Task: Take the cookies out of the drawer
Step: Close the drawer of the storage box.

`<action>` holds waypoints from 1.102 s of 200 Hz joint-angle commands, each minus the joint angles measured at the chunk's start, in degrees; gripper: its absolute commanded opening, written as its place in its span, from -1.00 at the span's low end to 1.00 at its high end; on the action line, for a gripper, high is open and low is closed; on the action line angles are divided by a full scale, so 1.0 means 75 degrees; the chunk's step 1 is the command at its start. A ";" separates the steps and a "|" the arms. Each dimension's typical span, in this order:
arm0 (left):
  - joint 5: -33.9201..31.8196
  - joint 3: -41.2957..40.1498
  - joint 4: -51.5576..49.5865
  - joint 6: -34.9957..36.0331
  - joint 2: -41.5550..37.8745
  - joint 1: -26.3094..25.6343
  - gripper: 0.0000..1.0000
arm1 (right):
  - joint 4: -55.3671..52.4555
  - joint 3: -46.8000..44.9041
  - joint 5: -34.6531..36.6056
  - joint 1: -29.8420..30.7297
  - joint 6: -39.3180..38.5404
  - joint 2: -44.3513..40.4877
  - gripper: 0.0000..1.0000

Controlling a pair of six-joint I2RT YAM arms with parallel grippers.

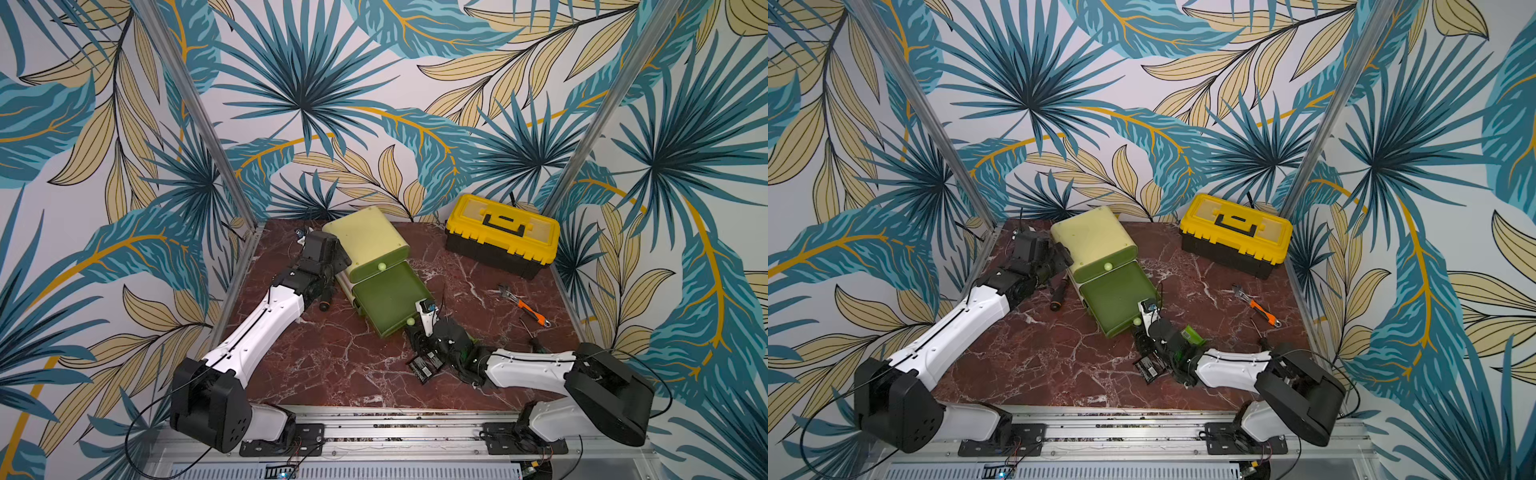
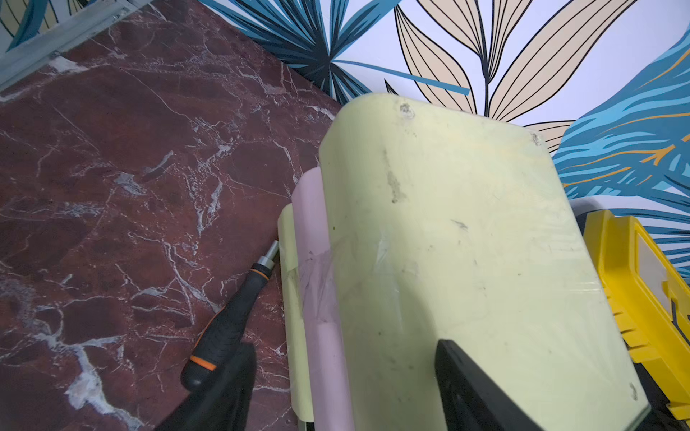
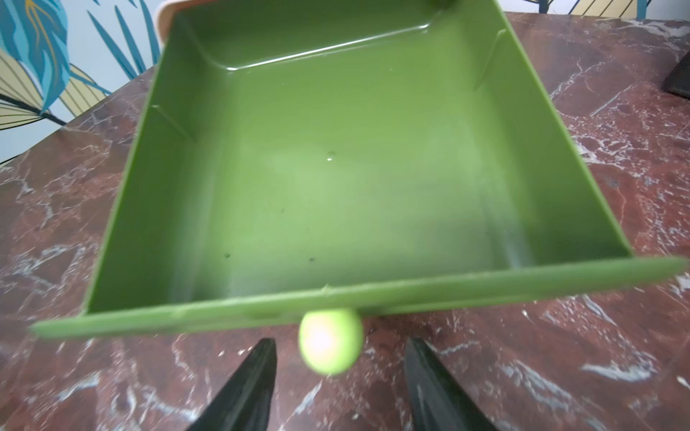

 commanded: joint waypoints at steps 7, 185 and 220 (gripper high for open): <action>0.0062 -0.0257 -0.0315 0.0046 -0.0103 0.0043 0.60 | 0.1012 -0.0012 -0.0471 -0.0176 -0.0252 0.0544 0.12; 0.0074 -0.0276 -0.0361 0.0068 -0.0119 0.0041 0.60 | 0.0687 0.0833 -0.0836 -0.0271 -0.0828 0.0469 -0.29; 0.0085 -0.0278 -0.0417 0.0069 -0.0127 0.0051 0.60 | 0.0989 0.1274 -0.0801 -0.0261 -0.0766 0.1070 -0.29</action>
